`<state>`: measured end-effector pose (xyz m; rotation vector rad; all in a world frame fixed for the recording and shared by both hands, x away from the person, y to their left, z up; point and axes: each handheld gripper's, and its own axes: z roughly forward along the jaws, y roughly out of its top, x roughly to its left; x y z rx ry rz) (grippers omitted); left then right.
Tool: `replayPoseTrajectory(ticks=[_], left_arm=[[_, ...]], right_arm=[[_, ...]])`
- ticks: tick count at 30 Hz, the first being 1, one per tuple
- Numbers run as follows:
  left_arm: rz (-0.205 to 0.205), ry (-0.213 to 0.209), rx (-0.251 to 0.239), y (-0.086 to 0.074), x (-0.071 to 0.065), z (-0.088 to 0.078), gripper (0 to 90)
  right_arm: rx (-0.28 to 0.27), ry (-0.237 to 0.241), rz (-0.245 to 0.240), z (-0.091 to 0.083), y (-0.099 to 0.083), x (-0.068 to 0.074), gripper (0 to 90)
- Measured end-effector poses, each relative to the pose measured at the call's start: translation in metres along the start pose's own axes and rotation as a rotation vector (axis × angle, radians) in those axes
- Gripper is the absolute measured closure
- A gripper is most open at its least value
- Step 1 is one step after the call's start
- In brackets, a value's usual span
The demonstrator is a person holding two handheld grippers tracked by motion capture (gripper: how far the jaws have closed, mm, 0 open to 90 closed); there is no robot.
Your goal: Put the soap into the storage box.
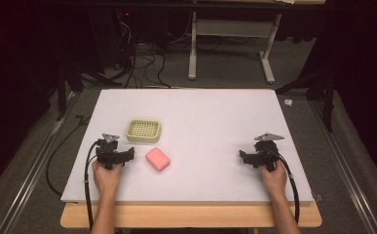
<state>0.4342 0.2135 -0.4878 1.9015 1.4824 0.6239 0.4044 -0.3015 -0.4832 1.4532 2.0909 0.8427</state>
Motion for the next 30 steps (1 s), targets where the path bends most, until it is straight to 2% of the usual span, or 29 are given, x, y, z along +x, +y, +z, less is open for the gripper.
replayPoseTrajectory(ticks=[12, 15, 18, 27, 30], left_arm=[[0.026, -0.038, -0.036, 0.000, -0.005, -0.014, 14.2], [0.034, -0.073, -0.055, 0.000, -0.007, -0.020, 13.7], [0.047, -0.081, -0.069, 0.000, -0.009, -0.024, 14.4], [0.067, -0.152, -0.109, 0.002, -0.022, -0.039, 14.4], [0.078, -0.163, -0.116, 0.003, -0.025, -0.042, 14.4]], right_arm=[[0.000, 0.000, 0.000, 0.000, 0.000, 0.000, 14.7], [0.000, 0.000, 0.000, 0.000, 0.000, 0.000, 14.8], [0.000, 0.000, 0.000, 0.000, 0.000, 0.000, 14.7], [0.000, -0.001, 0.000, 0.000, 0.000, 0.000, 14.7], [0.000, -0.001, -0.001, 0.000, 0.000, 0.000, 14.8]])
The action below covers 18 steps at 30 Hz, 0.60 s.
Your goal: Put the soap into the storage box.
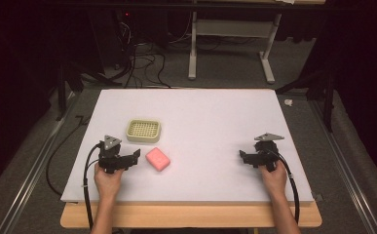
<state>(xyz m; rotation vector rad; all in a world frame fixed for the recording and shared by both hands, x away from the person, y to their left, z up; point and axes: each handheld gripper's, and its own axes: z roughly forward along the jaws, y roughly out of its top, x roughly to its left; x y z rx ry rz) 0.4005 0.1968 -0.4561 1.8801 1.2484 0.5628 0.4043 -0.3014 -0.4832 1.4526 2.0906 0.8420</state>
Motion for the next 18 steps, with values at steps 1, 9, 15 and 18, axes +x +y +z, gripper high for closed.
replayPoseTrajectory(ticks=[1, 9, 15, 18], left_arm=[[0.003, -0.006, -0.004, 0.001, -0.002, -0.001, 14.4], [0.021, -0.041, -0.041, 0.005, -0.014, -0.009, 14.5], [0.046, -0.083, -0.047, 0.008, -0.025, -0.010, 14.5], [0.052, -0.095, -0.047, 0.008, -0.029, -0.009, 14.5]], right_arm=[[0.000, 0.000, 0.000, 0.000, 0.000, 0.000, 14.8], [0.000, 0.000, 0.000, 0.000, 0.000, 0.000, 14.8], [0.000, 0.000, 0.000, 0.000, 0.000, 0.000, 14.8], [0.000, 0.000, 0.000, 0.000, 0.000, 0.000, 14.8]])
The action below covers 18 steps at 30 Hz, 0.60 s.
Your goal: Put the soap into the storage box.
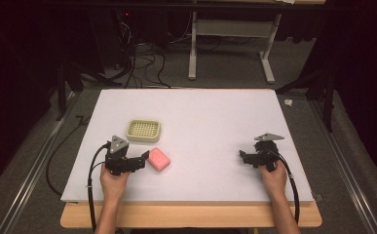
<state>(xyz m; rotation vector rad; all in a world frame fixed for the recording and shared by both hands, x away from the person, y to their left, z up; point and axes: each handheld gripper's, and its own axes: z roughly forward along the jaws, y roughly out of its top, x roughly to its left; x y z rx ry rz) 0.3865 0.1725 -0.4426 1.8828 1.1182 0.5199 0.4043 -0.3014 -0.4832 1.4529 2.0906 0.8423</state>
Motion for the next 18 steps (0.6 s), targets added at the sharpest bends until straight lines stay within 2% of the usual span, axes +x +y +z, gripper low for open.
replayPoseTrajectory(ticks=[10, 13, 18], left_arm=[[0.030, -0.046, 0.015, 0.000, -0.014, 0.006, 14.3], [0.039, -0.072, 0.021, 0.000, -0.019, 0.011, 14.2], [0.054, -0.083, 0.038, 0.000, -0.024, 0.016, 14.2]], right_arm=[[0.000, 0.000, 0.000, 0.000, 0.000, 0.000, 14.7], [0.000, 0.000, 0.000, 0.000, 0.000, 0.000, 14.7], [0.000, 0.000, 0.000, 0.000, 0.000, 0.000, 14.8]])
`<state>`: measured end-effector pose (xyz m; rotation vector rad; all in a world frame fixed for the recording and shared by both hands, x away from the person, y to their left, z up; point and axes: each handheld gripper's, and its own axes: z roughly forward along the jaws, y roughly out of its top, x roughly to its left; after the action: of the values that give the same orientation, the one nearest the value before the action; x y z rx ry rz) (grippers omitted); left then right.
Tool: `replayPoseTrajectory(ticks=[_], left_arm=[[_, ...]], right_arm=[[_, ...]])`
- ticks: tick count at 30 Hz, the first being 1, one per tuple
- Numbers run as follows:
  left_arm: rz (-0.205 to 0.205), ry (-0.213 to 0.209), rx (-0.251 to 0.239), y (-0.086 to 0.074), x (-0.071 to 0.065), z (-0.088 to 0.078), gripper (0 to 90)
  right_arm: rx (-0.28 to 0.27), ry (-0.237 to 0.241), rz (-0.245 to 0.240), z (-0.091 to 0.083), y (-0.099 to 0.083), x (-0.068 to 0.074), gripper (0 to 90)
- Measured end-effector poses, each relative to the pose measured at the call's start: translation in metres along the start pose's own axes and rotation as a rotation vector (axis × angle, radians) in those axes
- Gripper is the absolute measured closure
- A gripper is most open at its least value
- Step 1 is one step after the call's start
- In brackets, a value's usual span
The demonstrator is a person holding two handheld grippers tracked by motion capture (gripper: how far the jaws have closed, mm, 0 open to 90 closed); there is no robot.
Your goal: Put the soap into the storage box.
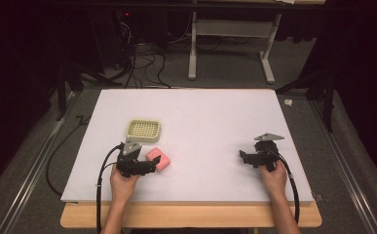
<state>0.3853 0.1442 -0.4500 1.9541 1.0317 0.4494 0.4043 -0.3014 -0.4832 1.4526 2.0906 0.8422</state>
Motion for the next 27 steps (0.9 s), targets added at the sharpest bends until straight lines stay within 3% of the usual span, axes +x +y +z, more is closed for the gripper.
replayPoseTrajectory(ticks=[27], left_arm=[[0.024, -0.047, 0.105, -0.007, -0.003, 0.034, 10.2]], right_arm=[[0.000, 0.000, 0.000, 0.000, 0.000, 0.000, 14.7]])
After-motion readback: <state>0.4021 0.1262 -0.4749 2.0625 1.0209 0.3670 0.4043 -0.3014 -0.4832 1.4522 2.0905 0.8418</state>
